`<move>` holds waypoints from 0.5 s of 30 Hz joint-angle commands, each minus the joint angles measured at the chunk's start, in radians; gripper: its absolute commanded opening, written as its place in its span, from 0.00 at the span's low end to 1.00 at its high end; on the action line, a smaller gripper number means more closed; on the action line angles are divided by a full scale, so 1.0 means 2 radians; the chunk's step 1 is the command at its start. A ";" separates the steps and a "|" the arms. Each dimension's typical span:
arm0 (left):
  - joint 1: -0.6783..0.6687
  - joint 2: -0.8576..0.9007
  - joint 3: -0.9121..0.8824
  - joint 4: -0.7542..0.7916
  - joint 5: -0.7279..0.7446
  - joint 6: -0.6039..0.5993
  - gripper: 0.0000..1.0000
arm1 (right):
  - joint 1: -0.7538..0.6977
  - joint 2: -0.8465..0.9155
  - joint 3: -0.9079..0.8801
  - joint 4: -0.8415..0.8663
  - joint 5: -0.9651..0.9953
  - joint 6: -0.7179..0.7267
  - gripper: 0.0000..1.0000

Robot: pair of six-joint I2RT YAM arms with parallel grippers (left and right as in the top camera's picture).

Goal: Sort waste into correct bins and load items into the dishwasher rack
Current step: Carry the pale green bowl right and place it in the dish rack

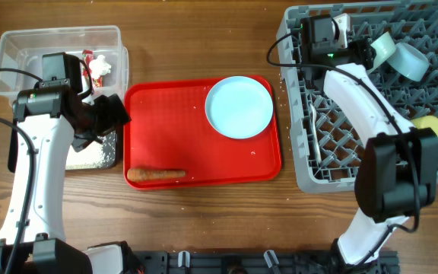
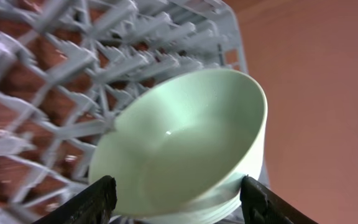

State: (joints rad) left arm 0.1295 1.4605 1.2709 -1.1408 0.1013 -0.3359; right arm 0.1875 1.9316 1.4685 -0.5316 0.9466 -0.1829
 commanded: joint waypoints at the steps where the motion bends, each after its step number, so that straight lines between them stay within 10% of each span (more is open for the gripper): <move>1: 0.002 -0.003 0.003 0.002 -0.003 -0.006 0.91 | 0.000 -0.034 -0.003 0.001 -0.077 0.014 0.66; 15: 0.002 -0.003 0.003 0.002 -0.003 -0.006 0.91 | 0.000 -0.048 -0.003 0.009 -0.223 0.044 0.70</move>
State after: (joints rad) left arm 0.1295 1.4605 1.2709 -1.1408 0.1013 -0.3359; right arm 0.1871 1.8877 1.4677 -0.4988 0.5495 -0.1463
